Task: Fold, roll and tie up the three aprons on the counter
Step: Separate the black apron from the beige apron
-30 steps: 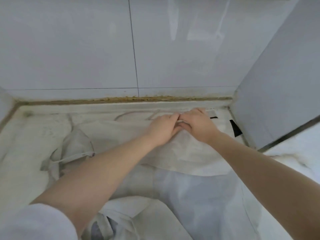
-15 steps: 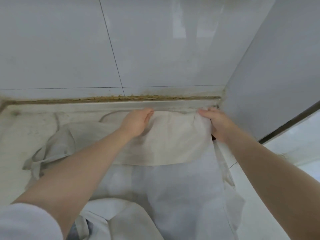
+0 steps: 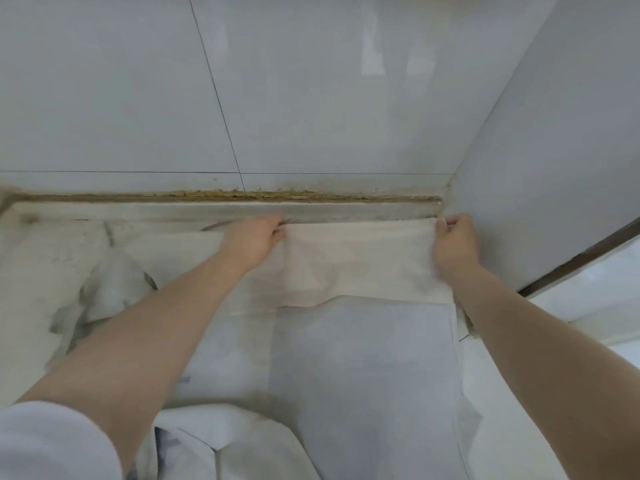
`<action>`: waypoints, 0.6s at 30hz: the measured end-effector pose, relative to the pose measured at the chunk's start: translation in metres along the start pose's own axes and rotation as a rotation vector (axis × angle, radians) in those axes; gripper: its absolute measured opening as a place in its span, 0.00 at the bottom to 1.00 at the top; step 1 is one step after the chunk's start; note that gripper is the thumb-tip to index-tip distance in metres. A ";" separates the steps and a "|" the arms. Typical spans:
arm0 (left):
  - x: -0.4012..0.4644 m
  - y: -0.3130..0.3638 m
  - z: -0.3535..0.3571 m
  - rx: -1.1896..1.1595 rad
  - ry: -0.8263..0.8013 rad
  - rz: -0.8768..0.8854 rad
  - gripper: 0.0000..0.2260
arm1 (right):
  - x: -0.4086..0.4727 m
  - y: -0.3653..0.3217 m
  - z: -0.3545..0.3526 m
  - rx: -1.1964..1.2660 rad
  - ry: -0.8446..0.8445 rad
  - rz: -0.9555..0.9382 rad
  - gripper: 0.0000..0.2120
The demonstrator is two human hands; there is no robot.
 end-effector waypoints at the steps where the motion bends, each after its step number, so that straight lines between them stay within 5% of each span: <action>1: -0.001 -0.001 0.003 0.006 0.019 -0.024 0.19 | 0.000 -0.001 0.002 -0.137 -0.023 -0.009 0.12; 3: -0.009 -0.006 0.007 0.017 0.009 -0.019 0.26 | -0.010 -0.008 0.015 -0.421 -0.097 -0.146 0.23; 5: -0.023 -0.012 0.013 0.053 -0.082 0.032 0.27 | -0.036 -0.021 0.039 -0.468 -0.238 -0.376 0.22; 8: -0.046 -0.027 0.027 0.141 -0.253 0.086 0.26 | -0.089 -0.032 0.081 -0.420 -0.713 -0.621 0.17; 11: -0.079 -0.054 0.036 0.248 -0.303 0.119 0.25 | -0.136 -0.025 0.112 -0.785 -1.027 -0.621 0.21; 15: -0.126 -0.094 0.047 0.187 -0.033 0.299 0.18 | -0.148 -0.006 0.116 -1.223 -0.726 -0.286 0.27; 18: -0.161 -0.109 0.057 -0.068 -0.295 0.316 0.31 | -0.165 -0.014 0.123 -0.863 -0.666 -0.451 0.17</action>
Point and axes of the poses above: each hand's wrist, its own x-axis towards the middle knuckle, its own z-axis out of the palm, y = z × x, the point moved 2 cm from there along x, towards the middle knuckle, and after that the axes turned 15 degrees about x, right-handed, at the moved point
